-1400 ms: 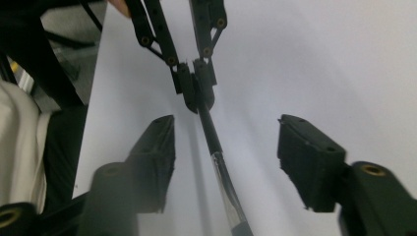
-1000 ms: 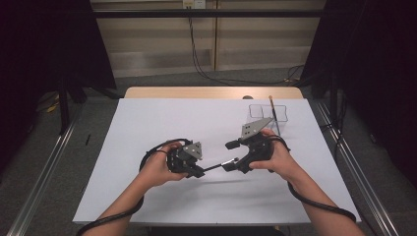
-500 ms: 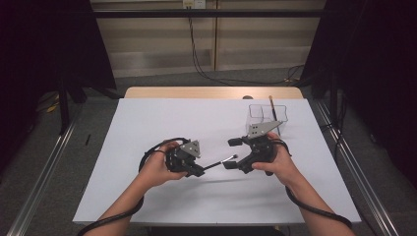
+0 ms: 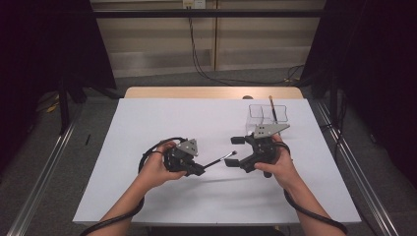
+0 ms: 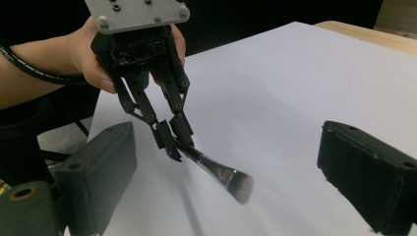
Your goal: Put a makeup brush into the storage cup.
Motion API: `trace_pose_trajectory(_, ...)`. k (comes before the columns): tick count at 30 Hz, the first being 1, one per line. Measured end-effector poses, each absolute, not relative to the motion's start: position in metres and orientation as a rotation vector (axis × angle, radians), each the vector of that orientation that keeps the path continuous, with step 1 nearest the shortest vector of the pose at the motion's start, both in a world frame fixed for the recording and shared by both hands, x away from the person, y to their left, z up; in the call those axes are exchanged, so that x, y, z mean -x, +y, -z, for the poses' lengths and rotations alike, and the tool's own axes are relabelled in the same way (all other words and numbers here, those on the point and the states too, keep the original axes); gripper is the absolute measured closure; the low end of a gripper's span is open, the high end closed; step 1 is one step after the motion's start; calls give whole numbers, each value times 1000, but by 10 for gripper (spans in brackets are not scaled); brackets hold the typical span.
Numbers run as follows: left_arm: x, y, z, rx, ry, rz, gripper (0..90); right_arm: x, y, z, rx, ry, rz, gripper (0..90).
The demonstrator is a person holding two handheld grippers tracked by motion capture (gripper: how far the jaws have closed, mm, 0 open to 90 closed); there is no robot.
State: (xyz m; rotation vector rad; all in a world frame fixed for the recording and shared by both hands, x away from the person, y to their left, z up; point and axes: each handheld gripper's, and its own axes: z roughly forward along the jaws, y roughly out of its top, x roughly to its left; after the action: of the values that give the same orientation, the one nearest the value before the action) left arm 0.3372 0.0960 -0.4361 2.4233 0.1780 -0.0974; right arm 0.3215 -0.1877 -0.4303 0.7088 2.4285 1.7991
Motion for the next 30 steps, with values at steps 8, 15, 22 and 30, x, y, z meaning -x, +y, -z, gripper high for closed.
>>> trace_pose_trajectory(8,-338,99,435,-2399,189,87,838,-319,-190,430,-701,2400,-1805,74)
trace_pose_trajectory(15,-338,99,433,-2373,202,80,838,-319,-191,429,-703,2376,-1822,89)
trace_pose_trajectory(22,-338,100,432,-2308,223,69,838,-318,-190,429,-709,2368,-1829,135)
trace_pose_trajectory(30,-339,99,430,-2254,251,55,838,-318,-189,429,-706,2354,-1847,202)
